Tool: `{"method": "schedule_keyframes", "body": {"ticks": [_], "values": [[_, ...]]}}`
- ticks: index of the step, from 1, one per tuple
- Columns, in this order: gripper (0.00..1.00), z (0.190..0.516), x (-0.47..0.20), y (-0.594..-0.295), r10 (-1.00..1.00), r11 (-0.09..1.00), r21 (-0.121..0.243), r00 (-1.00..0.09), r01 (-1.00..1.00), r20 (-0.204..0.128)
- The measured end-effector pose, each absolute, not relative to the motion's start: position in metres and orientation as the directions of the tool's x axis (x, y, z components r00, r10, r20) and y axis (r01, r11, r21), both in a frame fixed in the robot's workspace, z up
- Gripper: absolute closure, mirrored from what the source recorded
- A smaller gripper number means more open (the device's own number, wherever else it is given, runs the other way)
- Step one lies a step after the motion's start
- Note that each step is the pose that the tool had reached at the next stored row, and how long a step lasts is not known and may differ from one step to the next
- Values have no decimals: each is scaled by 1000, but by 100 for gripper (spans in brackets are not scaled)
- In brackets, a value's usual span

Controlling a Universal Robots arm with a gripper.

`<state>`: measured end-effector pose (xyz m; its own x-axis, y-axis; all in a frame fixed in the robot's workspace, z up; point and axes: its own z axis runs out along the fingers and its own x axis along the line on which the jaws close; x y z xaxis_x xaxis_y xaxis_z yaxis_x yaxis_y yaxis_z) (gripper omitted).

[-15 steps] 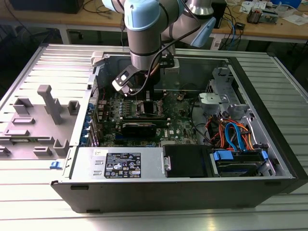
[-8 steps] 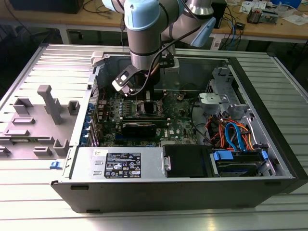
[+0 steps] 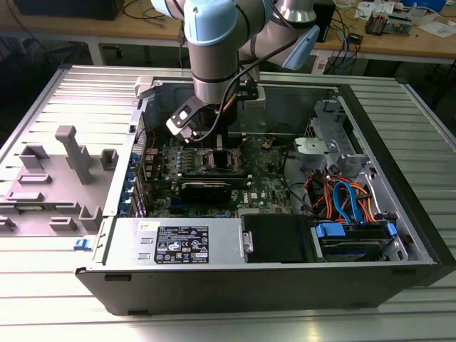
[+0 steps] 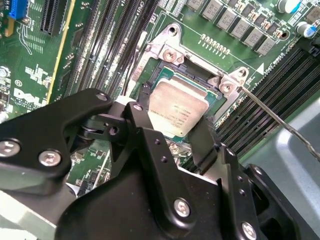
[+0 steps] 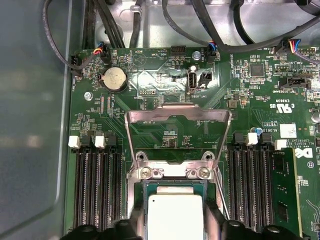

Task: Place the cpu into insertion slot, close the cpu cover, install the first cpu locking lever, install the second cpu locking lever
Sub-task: 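Place the cpu into insertion slot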

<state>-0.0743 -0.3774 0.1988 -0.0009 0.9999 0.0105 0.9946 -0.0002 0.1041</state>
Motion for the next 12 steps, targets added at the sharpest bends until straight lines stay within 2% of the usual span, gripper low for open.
{"method": "schedule_keyframes", "body": {"ticks": [1, 9, 10, 11, 12], "values": [[38, 199, -74, -377, 1000, 0, 104, -1, 995, 10], [38, 215, -74, -377, 1000, 0, 104, -1, 995, 10], [40, 218, -74, -377, 1000, 0, 104, -1, 995, 10], [46, 221, -74, -377, 1000, 0, 103, -1, 995, 10], [46, 224, -74, -378, 1000, 0, 103, -1, 995, 10]]}}
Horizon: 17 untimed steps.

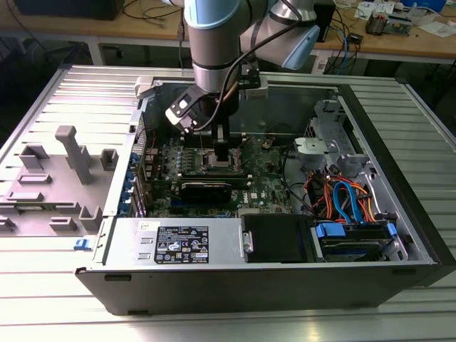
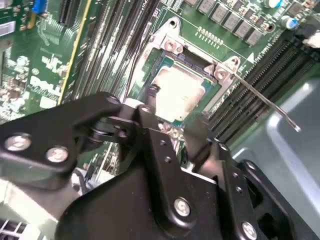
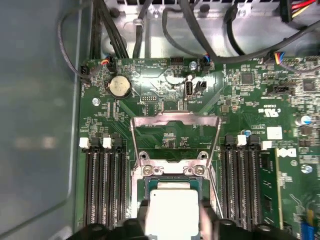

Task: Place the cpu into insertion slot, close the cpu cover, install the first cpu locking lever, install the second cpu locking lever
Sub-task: 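Place the cpu into insertion slot, then close the cpu cover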

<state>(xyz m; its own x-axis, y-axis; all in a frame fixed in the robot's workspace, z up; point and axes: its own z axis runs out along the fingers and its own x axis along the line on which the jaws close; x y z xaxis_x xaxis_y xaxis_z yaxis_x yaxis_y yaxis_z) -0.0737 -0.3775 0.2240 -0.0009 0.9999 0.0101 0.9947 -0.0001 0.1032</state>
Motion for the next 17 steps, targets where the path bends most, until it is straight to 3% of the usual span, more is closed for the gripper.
{"method": "schedule_keyframes", "body": {"ticks": [1, 5, 6, 7, 17], "values": [[59, 228, -73, -378, 1000, 0, 103, -1, 995, 10], [83, 233, -72, -377, 1000, 0, 101, -1, 995, 10], [83, 233, -72, -377, 1000, 0, 101, -1, 995, 10], [89, 233, -72, -377, 1000, 0, 101, -1, 995, 10], [89, 233, -72, -377, 1000, 0, 100, -1, 995, 10]]}}
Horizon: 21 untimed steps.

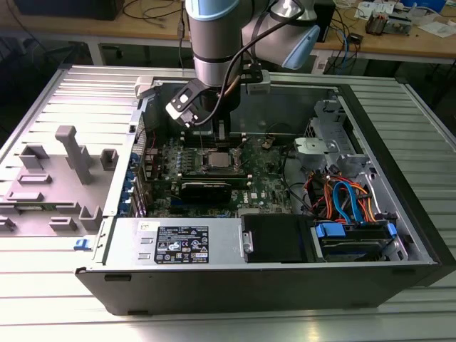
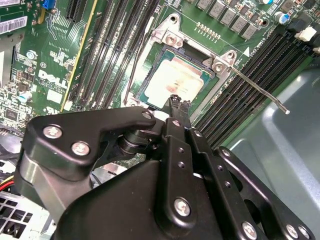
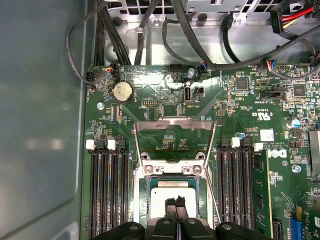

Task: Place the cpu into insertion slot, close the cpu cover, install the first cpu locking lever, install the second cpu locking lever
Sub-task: 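Close the cpu cover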

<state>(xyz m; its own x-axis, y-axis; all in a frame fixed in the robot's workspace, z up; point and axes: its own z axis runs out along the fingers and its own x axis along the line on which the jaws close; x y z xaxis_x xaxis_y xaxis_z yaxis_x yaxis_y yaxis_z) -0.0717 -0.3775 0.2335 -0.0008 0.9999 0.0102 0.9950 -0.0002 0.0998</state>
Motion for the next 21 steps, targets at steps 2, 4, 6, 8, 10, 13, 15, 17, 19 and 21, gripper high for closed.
{"method": "schedule_keyframes", "body": {"ticks": [2, 4, 6, 8, 10, 13, 15, 17, 19, 21], "values": [[89, 234, -72, -377, 1000, 0, 100, -1, 995, 10], [89, 234, -72, -377, 1000, 0, 100, -1, 995, 10], [89, 234, -72, -377, 1000, 0, 99, -1, 995, 10], [89, 234, -71, -378, 1000, 0, 99, -1, 995, 10], [89, 234, -70, -378, 1000, 0, 92, -1, 996, 10], [89, 234, -69, -378, 1000, 0, 90, -1, 996, 10], [89, 234, -69, -377, 1000, 0, 90, -1, 996, 10], [89, 234, -69, -378, 1000, 0, 90, -1, 996, 10], [89, 234, -69, -378, 1000, 0, 90, -1, 996, 10], [89, 234, -69, -377, 1000, 0, 90, -1, 996, 10]]}}
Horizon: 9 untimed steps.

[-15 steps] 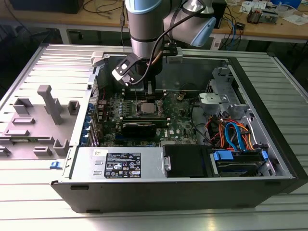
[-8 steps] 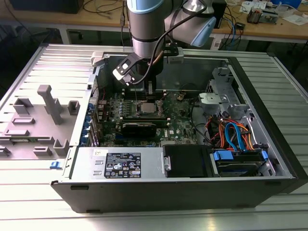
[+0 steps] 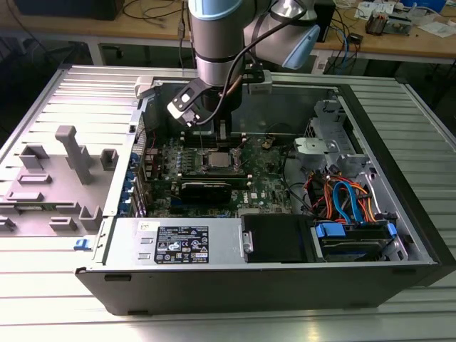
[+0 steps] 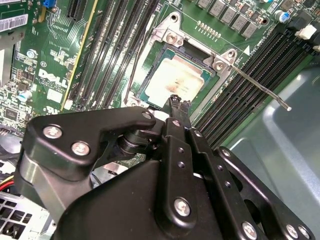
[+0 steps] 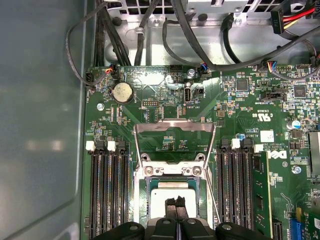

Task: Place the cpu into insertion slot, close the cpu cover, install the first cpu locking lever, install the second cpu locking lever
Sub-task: 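Close the cpu cover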

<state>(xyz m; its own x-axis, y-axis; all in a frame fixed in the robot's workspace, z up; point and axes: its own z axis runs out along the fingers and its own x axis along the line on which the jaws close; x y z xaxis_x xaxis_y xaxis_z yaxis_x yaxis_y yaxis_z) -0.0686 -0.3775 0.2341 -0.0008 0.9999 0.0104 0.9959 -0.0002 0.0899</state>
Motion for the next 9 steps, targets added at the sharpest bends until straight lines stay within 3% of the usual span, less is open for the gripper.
{"method": "schedule_keyframes", "body": {"ticks": [6, 9], "values": [[89, 234, -67, -377, 1000, 0, 90, -1, 996, 10], [89, 247, -60, -378, 1000, 0, 25, 0, 1000, 10]]}}
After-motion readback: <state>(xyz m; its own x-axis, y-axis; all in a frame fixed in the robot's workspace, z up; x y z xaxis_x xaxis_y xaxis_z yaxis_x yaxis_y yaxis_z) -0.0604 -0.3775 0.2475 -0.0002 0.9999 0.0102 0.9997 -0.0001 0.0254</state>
